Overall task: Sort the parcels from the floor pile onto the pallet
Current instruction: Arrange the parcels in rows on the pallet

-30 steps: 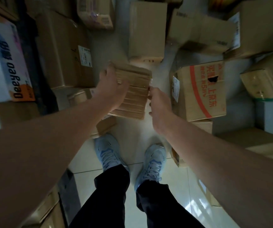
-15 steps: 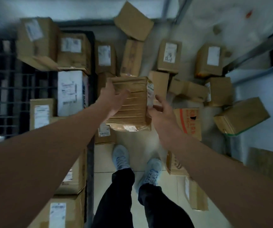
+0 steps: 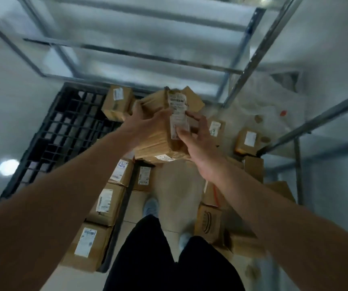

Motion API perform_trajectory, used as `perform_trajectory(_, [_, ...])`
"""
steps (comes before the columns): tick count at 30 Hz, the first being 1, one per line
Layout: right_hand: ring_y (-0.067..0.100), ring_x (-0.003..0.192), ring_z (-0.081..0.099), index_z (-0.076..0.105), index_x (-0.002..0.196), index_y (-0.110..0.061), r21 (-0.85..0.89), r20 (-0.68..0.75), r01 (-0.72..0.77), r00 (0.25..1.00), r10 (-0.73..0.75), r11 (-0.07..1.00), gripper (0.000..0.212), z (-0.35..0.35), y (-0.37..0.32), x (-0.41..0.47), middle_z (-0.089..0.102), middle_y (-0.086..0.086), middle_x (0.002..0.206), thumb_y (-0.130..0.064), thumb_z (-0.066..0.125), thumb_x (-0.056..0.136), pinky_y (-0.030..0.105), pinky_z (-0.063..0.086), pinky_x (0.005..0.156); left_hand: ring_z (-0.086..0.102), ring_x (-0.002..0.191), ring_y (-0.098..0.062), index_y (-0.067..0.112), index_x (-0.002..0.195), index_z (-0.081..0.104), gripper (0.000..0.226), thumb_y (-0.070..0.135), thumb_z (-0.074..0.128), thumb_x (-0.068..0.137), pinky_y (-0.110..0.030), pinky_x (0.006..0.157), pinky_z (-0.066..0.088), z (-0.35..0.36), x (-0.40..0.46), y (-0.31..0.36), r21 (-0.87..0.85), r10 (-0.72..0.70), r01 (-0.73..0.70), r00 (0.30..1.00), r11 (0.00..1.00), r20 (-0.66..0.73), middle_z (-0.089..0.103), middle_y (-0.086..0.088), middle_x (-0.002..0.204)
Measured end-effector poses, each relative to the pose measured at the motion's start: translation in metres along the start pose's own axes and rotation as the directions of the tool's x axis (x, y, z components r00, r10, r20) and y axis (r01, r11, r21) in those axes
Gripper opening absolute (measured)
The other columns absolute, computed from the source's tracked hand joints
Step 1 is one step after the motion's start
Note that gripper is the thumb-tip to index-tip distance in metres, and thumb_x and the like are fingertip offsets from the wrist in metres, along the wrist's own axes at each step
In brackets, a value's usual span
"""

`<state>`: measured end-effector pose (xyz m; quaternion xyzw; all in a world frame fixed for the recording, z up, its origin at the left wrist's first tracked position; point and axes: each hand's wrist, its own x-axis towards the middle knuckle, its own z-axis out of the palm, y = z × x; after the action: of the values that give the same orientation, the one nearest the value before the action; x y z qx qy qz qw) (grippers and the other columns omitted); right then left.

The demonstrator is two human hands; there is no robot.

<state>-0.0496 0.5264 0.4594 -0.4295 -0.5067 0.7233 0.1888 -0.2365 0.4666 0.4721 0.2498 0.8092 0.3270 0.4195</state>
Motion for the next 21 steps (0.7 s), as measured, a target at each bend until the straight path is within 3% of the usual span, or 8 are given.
perform_trajectory(3, [0.02,0.095,0.078,0.049,0.139,-0.034,0.016,0.089,0.03,0.996,-0.031,0.999,0.051,0.0,-0.035,-0.043,0.07,0.007,0.123,-0.016,0.073,0.098,0.037,0.065,0.072,0.047,0.123,-0.032,0.045,0.15,0.03,0.127,0.098,0.069,0.041,-0.045,0.108,0.037,-0.012,-0.063,0.019,-0.024,0.091,-0.092,0.995,0.995,-0.032,0.042,-0.001,0.137])
perform_trajectory(5, [0.025,0.101,0.077,0.05,0.142,-0.031,-0.047,0.151,0.08,0.986,-0.072,0.996,0.06,-0.002,-0.058,-0.066,0.072,0.007,0.123,-0.024,0.081,0.092,0.042,0.065,0.078,0.046,0.126,-0.029,0.042,0.151,0.031,0.125,0.089,0.077,0.045,-0.045,0.107,0.038,-0.021,-0.1,0.028,-0.061,0.134,-0.141,0.986,0.988,-0.096,0.046,0.002,0.134])
perform_trajectory(8, [0.021,0.102,0.077,0.057,0.135,-0.026,-0.16,0.289,0.165,0.95,-0.114,0.973,0.064,0.0,-0.091,-0.096,0.077,-0.001,0.114,-0.04,0.088,0.081,0.042,0.064,0.084,0.055,0.129,-0.038,0.04,0.148,0.036,0.123,0.084,0.085,0.044,-0.057,0.105,0.05,-0.038,-0.155,0.038,-0.196,0.141,-0.168,0.979,0.966,-0.145,0.047,-0.009,0.147])
perform_trajectory(11, [0.016,0.098,0.078,0.057,0.135,-0.033,-0.185,0.355,0.222,0.924,-0.146,0.957,0.068,0.012,-0.112,-0.129,0.077,-0.005,0.112,-0.046,0.09,0.077,0.039,0.065,0.08,0.068,0.115,-0.027,0.032,0.145,0.039,0.116,0.079,0.084,0.05,-0.049,0.094,0.06,-0.05,-0.208,0.043,-0.243,0.178,-0.232,0.958,0.942,-0.225,0.06,-0.006,0.135])
perform_trajectory(14, [0.019,0.104,0.076,0.052,0.14,-0.031,-0.176,0.415,0.275,0.891,-0.182,0.945,0.076,0.029,-0.124,-0.159,0.076,0.0,0.12,-0.044,0.09,0.076,0.043,0.064,0.088,0.076,0.096,-0.016,0.027,0.139,0.045,0.095,0.069,0.085,0.063,-0.033,0.075,0.064,-0.057,-0.25,0.042,-0.295,0.231,-0.305,0.937,0.905,-0.261,0.072,0.0,0.118])
perform_trajectory(16, [0.019,0.108,0.075,0.051,0.141,-0.024,-0.17,0.432,0.309,0.877,-0.211,0.936,0.073,0.044,-0.128,-0.177,0.075,0.002,0.122,-0.038,0.09,0.08,0.045,0.062,0.094,0.077,0.09,-0.012,0.029,0.133,0.052,0.075,0.065,0.077,0.072,-0.024,0.065,0.061,-0.066,-0.274,0.038,-0.279,0.262,-0.337,0.925,0.899,-0.274,0.077,0.005,0.106])
perform_trajectory(18, [0.02,0.112,0.073,0.05,0.142,-0.024,-0.162,0.453,0.336,0.861,-0.232,0.928,0.072,0.06,-0.128,-0.194,0.074,0.002,0.124,-0.032,0.09,0.083,0.047,0.061,0.097,0.076,0.093,-0.015,0.03,0.133,0.057,0.064,0.068,0.07,0.083,-0.03,0.071,0.063,-0.078,-0.295,0.03,-0.178,0.286,-0.351,0.907,0.919,-0.31,0.077,0.005,0.108])
perform_trajectory(21, [0.016,0.114,0.072,0.045,0.147,-0.03,-0.196,0.471,0.374,0.847,-0.248,0.906,0.077,0.089,-0.125,-0.218,0.072,-0.004,0.126,-0.035,0.089,0.084,0.042,0.062,0.095,0.074,0.095,-0.016,0.03,0.13,0.061,0.07,0.076,0.057,0.078,-0.044,0.082,0.063,-0.102,-0.325,0.011,-0.012,0.328,-0.361,0.861,0.932,-0.389,0.074,0.005,0.111])
